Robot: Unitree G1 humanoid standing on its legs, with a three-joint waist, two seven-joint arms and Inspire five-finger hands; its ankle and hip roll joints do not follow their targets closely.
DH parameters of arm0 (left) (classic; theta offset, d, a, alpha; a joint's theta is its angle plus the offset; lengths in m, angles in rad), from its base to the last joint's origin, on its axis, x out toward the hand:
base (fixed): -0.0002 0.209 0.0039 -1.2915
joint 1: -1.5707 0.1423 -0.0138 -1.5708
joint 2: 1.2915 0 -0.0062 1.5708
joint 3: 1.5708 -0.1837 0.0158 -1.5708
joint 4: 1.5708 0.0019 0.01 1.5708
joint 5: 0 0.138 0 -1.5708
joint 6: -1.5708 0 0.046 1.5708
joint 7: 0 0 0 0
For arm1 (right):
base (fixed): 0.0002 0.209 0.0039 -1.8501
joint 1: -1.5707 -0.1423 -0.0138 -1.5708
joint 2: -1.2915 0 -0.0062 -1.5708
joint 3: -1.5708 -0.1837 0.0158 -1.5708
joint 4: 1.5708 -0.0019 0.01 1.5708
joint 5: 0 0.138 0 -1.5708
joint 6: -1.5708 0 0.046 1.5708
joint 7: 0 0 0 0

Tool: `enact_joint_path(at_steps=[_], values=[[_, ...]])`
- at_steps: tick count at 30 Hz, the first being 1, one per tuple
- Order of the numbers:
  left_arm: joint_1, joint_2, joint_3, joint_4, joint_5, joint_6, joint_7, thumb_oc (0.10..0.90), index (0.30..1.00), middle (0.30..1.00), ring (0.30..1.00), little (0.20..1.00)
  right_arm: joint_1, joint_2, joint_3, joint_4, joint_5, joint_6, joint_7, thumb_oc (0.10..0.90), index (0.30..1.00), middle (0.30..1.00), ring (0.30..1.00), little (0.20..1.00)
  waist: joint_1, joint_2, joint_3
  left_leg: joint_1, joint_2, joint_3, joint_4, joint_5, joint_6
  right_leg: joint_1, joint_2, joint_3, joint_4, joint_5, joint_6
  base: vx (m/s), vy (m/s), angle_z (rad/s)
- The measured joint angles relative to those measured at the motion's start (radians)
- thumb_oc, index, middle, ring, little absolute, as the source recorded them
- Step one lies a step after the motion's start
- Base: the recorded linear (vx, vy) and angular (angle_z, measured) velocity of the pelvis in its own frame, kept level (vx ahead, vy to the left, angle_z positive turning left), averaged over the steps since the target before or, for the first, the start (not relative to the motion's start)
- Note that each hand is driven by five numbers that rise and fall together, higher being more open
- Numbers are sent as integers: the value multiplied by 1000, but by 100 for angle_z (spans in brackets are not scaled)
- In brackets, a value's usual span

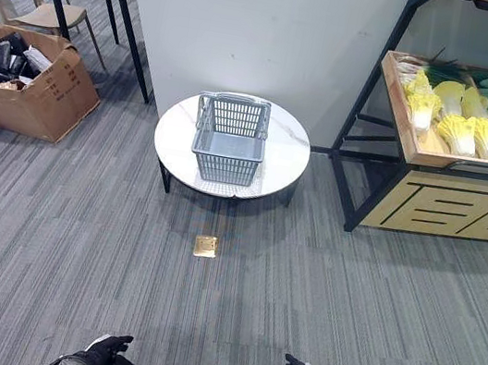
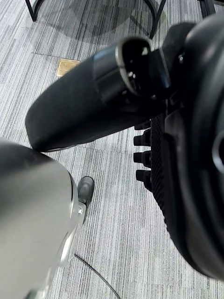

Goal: Get the vegetables into the basket

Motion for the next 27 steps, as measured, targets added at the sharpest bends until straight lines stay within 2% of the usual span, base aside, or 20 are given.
enact_joint_path(at_steps=[27], values=[[1,1,11,1,-1,6,-1,900,1000,1000,1000,1000,1,3,-6,2,0,3,1,900,1000,1000,1000,1000,3,-4,4,14,-4,1,-10,0,0,12,-1,2,-12,3,2,1,3,0]])
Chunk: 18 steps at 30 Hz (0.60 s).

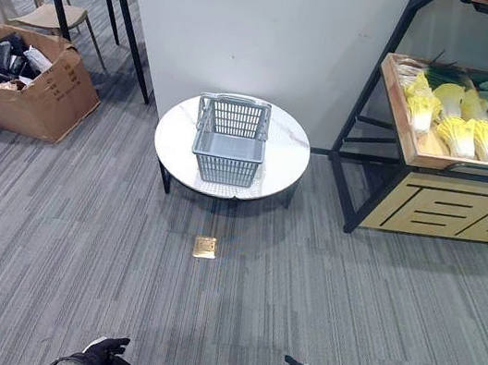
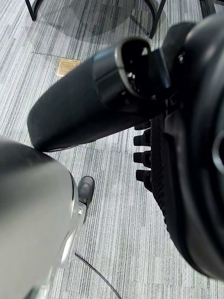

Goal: Get the vegetables into the basket

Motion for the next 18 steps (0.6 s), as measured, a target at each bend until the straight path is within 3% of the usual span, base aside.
enact_joint_path(at_steps=[18], values=[[-33,-2,1,-4,-1,-1,3,900,1000,1000,1000,1000,-32,-14,-23,0,0,2,-2,900,1000,1000,1000,1000,11,8,34,-65,-7,7,-5,0,1,-78,-5,13,17,4,6,-1,64,-2]])
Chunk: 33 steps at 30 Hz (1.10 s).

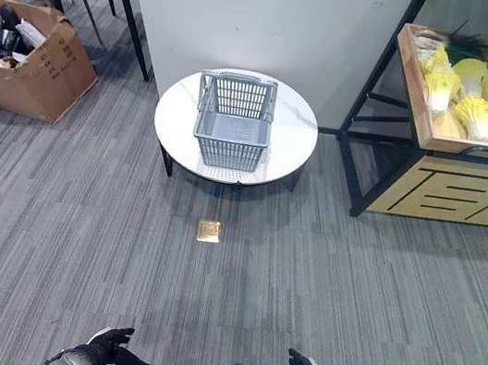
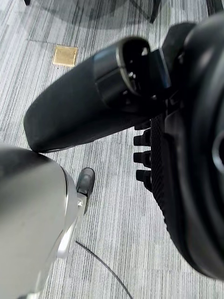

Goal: Get the vegetables into the basket

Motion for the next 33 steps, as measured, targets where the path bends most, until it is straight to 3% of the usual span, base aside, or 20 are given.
enact_joint_path(at_steps=[3,6,8,10,13,15,17,19,20,21,22,24,26,31,33], values=[[-15,2,0,0,-1,0,1,900,1000,1000,1000,1000,-22,-4,0,-1,3,-1,-1,900,1000,1000,1000,1000,1,-2,23,-2,3,9,-12,6,8,-42,3,8,61,-10,15,0,104,-10],[-39,4,-4,-12,-1,1,1,900,1000,1000,1000,1000,-61,-19,-9,-7,40,-6,0,900,1000,1000,1000,1000,-4,10,67,4,25,18,-15,13,14,-148,6,10,282,-57,66,101,79,-7],[-48,1,-7,-10,-1,5,5,900,1000,1000,1000,1000,-75,-19,-33,-12,68,-9,-1,900,1000,1000,1000,1000,-11,0,83,21,15,5,-14,-3,37,-226,-19,9,448,-101,116,192,28,14],[-47,-1,-7,-8,-2,5,8,900,1000,1000,1000,1000,-76,-18,-33,-19,72,-10,-1,900,1000,1000,1000,1000,-13,-10,87,28,8,-10,-15,-7,40,-240,-29,12,489,-122,122,233,-61,15],[-77,-4,8,18,-1,11,18,900,1000,1000,1000,1000,-84,-17,-41,-44,88,-18,2,900,1000,1000,1000,1000,-38,-22,118,31,13,-46,-14,-11,40,-276,-29,72,359,-111,119,312,-59,26],[-89,0,10,43,-1,12,19,900,1000,1000,1000,1000,-85,-10,-40,-72,106,-26,9,900,1000,1000,1000,1000,-65,-28,125,40,21,-71,-15,-23,39,-318,-37,112,186,-21,126,235,-37,38],[-77,3,30,74,0,11,20,900,1000,1000,1000,1000,-91,9,-41,-69,109,-31,6,900,1000,1000,1000,1000,-85,-56,122,87,34,-95,-20,-55,1,-326,-58,81,5,91,138,260,-91,50],[-43,14,45,70,0,12,22,900,1000,1000,1000,1000,-69,19,-41,-68,109,-32,4,900,1000,1000,1000,1000,-88,-95,95,132,36,-127,-21,-84,-42,-328,-88,27,32,90,138,199,-107,58],[-40,14,43,69,0,11,20,900,1000,1000,1000,1000,-66,18,-48,-64,111,-33,3,900,1000,1000,1000,1000,-91,-87,93,160,63,-154,-21,-109,-68,-330,-80,-13,93,148,117,270,-170,76],[-28,1,38,68,2,12,19,900,1000,1000,1000,1000,-69,3,-46,-63,104,-35,1,900,1000,1000,1000,1000,-97,-53,77,168,108,-179,-16,-128,-53,-329,-44,-39,118,145,111,344,-209,55],[-26,-7,30,67,2,12,19,900,1000,1000,1000,1000,-76,-12,-36,-53,95,-33,2,900,1000,1000,1000,1000,-88,-38,68,170,118,-200,-9,-119,-65,-325,-20,-42,125,144,104,279,-166,34],[-31,-25,29,52,2,12,13,900,1000,1000,1000,1000,-73,-35,-39,-21,70,-22,1,900,1000,1000,1000,1000,-91,-26,61,172,124,-185,14,-70,-79,-301,0,-70,128,122,25,262,-160,32],[-30,-41,19,52,2,10,13,900,1000,1000,1000,1000,-52,-49,-39,5,64,1,0,900,1000,1000,1000,1000,-96,-25,59,175,131,-201,48,-33,-119,-257,-4,-95,114,116,0,235,-178,31],[-26,-72,-5,53,4,13,15,900,1000,1000,1000,1000,33,-78,-17,9,61,21,1,900,1000,1000,1000,1000,-120,29,29,157,147,-219,174,13,-199,-169,5,-115,81,86,-29,198,-213,8],[-25,-71,10,56,2,15,19,900,1000,1000,1000,1000,51,-72,-17,10,60,27,7,900,1000,1000,1000,1000,-128,39,22,150,149,-232,235,34,-239,-141,3,-112,79,66,-29,196,-214,-6]])
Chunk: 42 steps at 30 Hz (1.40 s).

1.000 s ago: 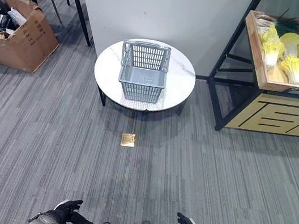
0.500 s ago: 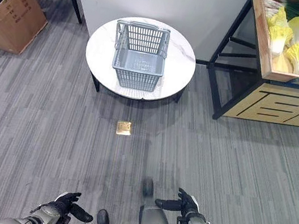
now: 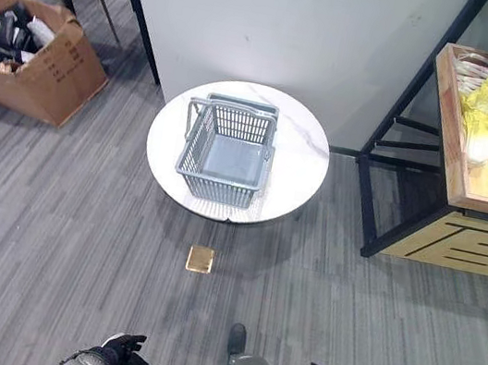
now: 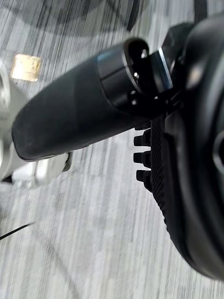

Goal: Get the vegetables into the basket

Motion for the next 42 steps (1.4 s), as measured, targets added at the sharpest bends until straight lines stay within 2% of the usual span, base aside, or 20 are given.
enact_joint_path(at_steps=[4,6,7,8,10,11,12,13,15,17,18,19,23,30,33,34,36,38,40,42], values=[[-1,-3,0,17,-1,1,-2,900,1000,1000,1000,1000,-4,-7,26,3,1,0,1,900,1000,1000,1000,1000,-8,4,-6,-40,-3,17,149,51,-17,45,5,23,-12,-21,-24,181,-164,-18],[2,-5,1,25,-4,1,-3,900,1000,1000,1000,1000,-14,-6,37,2,1,-2,2,900,1000,1000,1000,1000,-5,-30,-1,-65,-4,72,227,103,-26,72,-15,49,-22,-29,-39,197,-30,-24],[5,-5,0,23,-6,0,-10,900,1000,1000,1000,1000,-17,-5,49,2,0,-2,2,900,1000,1000,1000,1000,0,-41,-4,-70,5,143,236,101,-26,91,-25,60,-33,-38,-51,156,18,-1],[2,-6,-1,20,-7,0,-16,900,1000,1000,1000,1000,-18,-4,50,3,0,-3,1,900,1000,1000,1000,1000,1,-48,-3,-79,6,151,232,97,-26,103,-29,61,-43,-40,-54,249,64,1],[5,0,-6,-3,-21,-4,-24,900,1000,1000,1000,1000,-7,2,59,19,-4,0,2,900,1000,1000,1000,1000,43,-74,-11,-89,9,208,59,35,-8,147,-43,70,-98,-39,-65,270,84,5],[-1,1,-11,-5,-21,-3,-24,900,1000,1000,1000,1000,-9,5,59,32,-6,2,2,900,1000,1000,1000,1000,58,-77,-12,-92,14,217,-91,39,-6,149,-43,72,-102,-39,-65,199,54,-1],[-4,1,-10,-8,-21,-3,-25,900,1000,1000,1000,1000,-10,4,58,31,-6,5,2,900,1000,1000,1000,1000,68,-77,-9,-104,17,219,-145,47,-1,149,-41,74,-99,-39,-64,211,33,-17],[-12,3,-10,-14,-22,-1,-27,900,1000,1000,1000,1000,-11,3,57,30,-8,4,2,900,1000,1000,1000,1000,81,-76,-10,-140,30,209,-232,72,0,150,-39,88,-104,-44,-54,212,7,-35],[-17,6,-11,-19,-21,-1,-30,900,1000,1000,1000,1000,-14,-1,55,18,-11,-1,1,900,1000,1000,1000,1000,91,-67,-9,-200,36,177,-255,124,17,156,-37,115,-105,-52,-35,156,1,-54],[-11,-1,-13,-31,-21,-3,-29,900,1000,1000,1000,1000,-15,-20,56,20,-28,-6,1,900,1000,1000,1000,1000,101,-31,-15,-230,29,161,-246,199,37,168,-33,159,-105,-62,-1,131,13,-90],[-1,-9,-14,-31,-21,-3,-29,900,1000,1000,1000,1000,-12,-32,59,23,-28,-6,0,900,1000,1000,1000,1000,100,6,-24,-230,34,170,-232,189,75,171,-20,182,-105,-64,24,77,34,-71],[0,0,-18,-30,-20,-2,-29,900,1000,1000,1000,1000,-5,-24,62,22,-28,-7,-3,900,1000,1000,1000,1000,86,8,-32,-222,20,174,-240,168,91,172,-30,189,-105,-68,47,41,18,-37],[14,53,-8,-39,-23,2,-12,900,1000,1000,1000,1000,23,12,60,31,-27,1,0,900,1000,1000,1000,1000,84,-37,-30,-209,-38,189,-250,134,126,171,-90,203,-105,-67,101,65,50,-7],[41,59,-6,-51,-20,-2,0,900,1000,1000,1000,1000,28,6,54,-19,-19,2,-11,900,1000,1000,1000,1000,85,-40,-44,-166,-44,204,-250,111,129,203,-89,224,-104,-75,106,62,47,-7],[55,60,25,-57,-20,-2,0,900,1000,1000,1000,1000,56,-38,50,-251,6,43,-17,900,1000,1000,1000,1000,76,-42,-50,-165,-35,219,-251,107,126,194,-79,242,-104,-73,102,18,55,-19],[70,60,41,-73,-21,-2,2,900,1000,1000,1000,1000,79,-78,44,-421,7,21,-21,900,1000,1000,1000,1000,69,-40,-53,-164,-33,234,-251,106,126,186,-78,253,-104,-69,102,10,37,-27],[77,62,43,-72,-20,-2,4,900,1000,1000,1000,1000,67,-99,15,-529,6,-6,-32,900,1000,1000,1000,1000,62,-43,-63,-163,-32,241,-251,105,126,184,-77,261,-104,-67,103,17,53,-18],[88,59,61,-81,-21,-3,4,900,1000,1000,1000,1000,51,-182,10,-699,5,10,-44,900,1000,1000,1000,1000,72,-52,-73,-164,-34,246,-254,100,128,180,-79,266,-104,-65,105,12,45,-7],[95,68,64,-83,-21,-4,7,900,1000,1000,1000,1000,0,-228,-37,-786,5,-37,-69,900,1000,1000,1000,1000,75,-59,-82,-168,-33,247,-251,101,130,175,-78,268,-105,-64,106,0,0,0],[102,74,82,-91,-22,-3,7,900,1000,1000,1000,1000,-22,-301,-53,-913,-6,-33,-81,900,1000,1000,1000,1000,81,-71,-82,-176,-33,245,-251,102,131,169,-78,264,-104,-63,106,0,0,0]])
